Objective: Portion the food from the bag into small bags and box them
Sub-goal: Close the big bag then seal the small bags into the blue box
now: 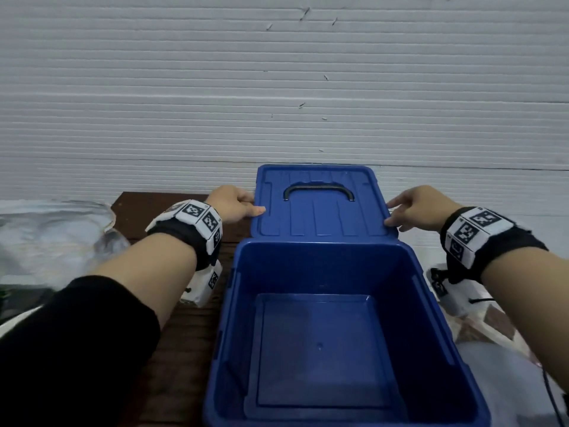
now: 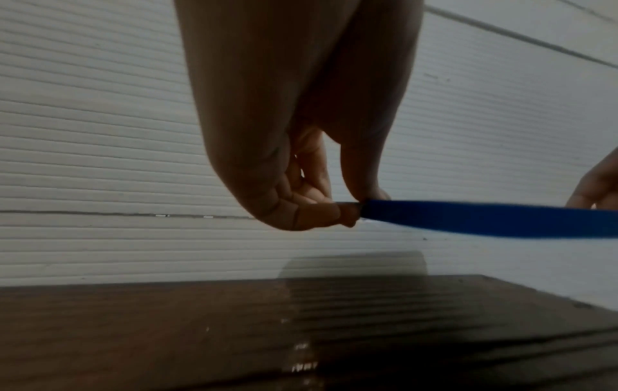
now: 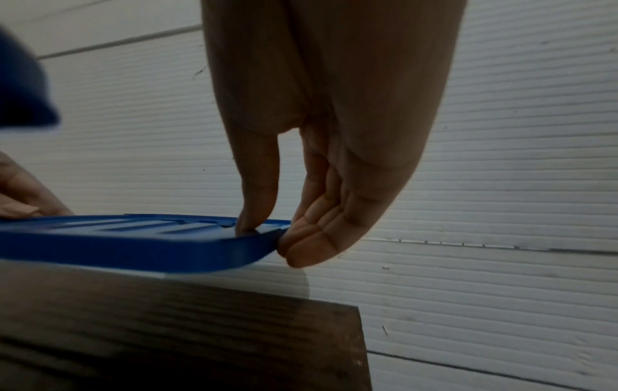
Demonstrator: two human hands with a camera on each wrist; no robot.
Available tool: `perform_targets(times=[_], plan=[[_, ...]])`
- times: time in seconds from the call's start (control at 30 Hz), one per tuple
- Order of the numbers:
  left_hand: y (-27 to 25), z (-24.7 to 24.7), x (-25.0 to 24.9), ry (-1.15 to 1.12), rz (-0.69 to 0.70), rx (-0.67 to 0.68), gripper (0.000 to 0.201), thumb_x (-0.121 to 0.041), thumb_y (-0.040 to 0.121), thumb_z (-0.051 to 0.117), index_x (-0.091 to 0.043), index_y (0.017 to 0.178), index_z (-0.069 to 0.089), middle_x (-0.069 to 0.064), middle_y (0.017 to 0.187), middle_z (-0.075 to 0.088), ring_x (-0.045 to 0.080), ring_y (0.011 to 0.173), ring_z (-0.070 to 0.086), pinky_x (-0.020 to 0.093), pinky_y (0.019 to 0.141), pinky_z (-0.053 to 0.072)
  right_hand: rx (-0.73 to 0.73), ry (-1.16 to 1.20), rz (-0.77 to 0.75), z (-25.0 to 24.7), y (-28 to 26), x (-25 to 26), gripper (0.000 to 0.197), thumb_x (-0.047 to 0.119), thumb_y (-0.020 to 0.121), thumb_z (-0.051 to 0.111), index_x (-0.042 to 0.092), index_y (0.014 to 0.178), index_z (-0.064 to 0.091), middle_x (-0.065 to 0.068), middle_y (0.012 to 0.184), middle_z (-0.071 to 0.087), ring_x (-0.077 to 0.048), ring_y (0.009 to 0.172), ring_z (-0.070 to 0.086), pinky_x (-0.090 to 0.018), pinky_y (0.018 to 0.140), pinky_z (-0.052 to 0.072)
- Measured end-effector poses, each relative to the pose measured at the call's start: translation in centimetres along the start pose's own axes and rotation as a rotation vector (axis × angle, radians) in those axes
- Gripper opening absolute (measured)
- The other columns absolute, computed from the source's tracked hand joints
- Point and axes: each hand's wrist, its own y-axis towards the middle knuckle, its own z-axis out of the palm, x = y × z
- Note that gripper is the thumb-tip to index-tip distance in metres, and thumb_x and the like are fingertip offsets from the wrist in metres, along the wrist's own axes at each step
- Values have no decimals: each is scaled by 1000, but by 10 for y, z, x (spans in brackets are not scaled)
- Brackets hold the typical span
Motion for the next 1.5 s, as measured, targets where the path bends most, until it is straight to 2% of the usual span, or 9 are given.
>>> perform_targets(times=[0.1,0.37,0.53,0.67,0.83,0.9,1.2,1.33,1.5], plan=[[3,11,11,28,-24,10,54,-34,84,72,-8,129,59,5,127,62,19,122,54,27,103,37,19,-47,-4,12,5,-11,41,6,75,78,-4,112,63,-13,94,67,-29,90,65,-40,92,51],[8,30,37,99,-96,91,46,-26,86,71,-6,127,61,9,125,64,21,119,57,28,104,41,102,-169,-30,37,8,-24,34,5,84,69,-3,116,62,-14,96,65,-20,88,55,-26,80,41],[7,33,42,91,-106,116,33,-8,96,52,-8,128,61,9,128,62,25,115,58,28,94,44,199,-251,-38,42,3,-22,38,8,92,60,0,128,55,-16,129,58,-26,117,54,-27,96,37],[2,29,44,37,-104,106,43,-23,92,65,-7,131,58,8,131,60,23,117,57,27,97,42,232,-208,-37,38,-4,-22,39,12,94,56,3,132,53,-14,137,52,-26,125,49,-27,98,35],[-11,19,37,-48,-77,22,28,-27,96,58,-5,112,66,-1,87,65,6,66,55,5,46,41,83,-62,-13,23,-13,-16,30,26,96,55,3,111,65,-15,113,64,-22,93,58,-27,80,43],[-20,12,31,-78,-64,3,27,-26,98,54,-3,103,66,0,80,64,8,63,56,7,40,40,65,67,28,16,-22,-9,30,25,97,52,0,110,63,-15,99,66,-19,72,56,-29,67,48],[-96,-9,-2,-53,42,-41,26,-35,97,52,-14,98,67,4,104,71,19,99,65,33,94,49,-164,205,-111,-15,-105,29,18,19,95,55,4,97,66,-15,92,69,-17,68,58,-28,61,47],[-150,-5,-10,51,151,-150,27,-32,96,54,-16,117,63,-3,120,61,13,114,53,17,86,33,-177,127,-252,-3,-168,46,15,21,94,57,9,92,66,-5,81,68,-3,61,55,-16,56,40],[-219,18,-10,4,386,-264,20,-22,94,58,-15,111,65,-4,100,62,8,89,53,14,76,35,-42,-12,-383,30,-252,50,15,24,90,62,14,84,70,6,74,68,7,57,55,-5,54,39]])
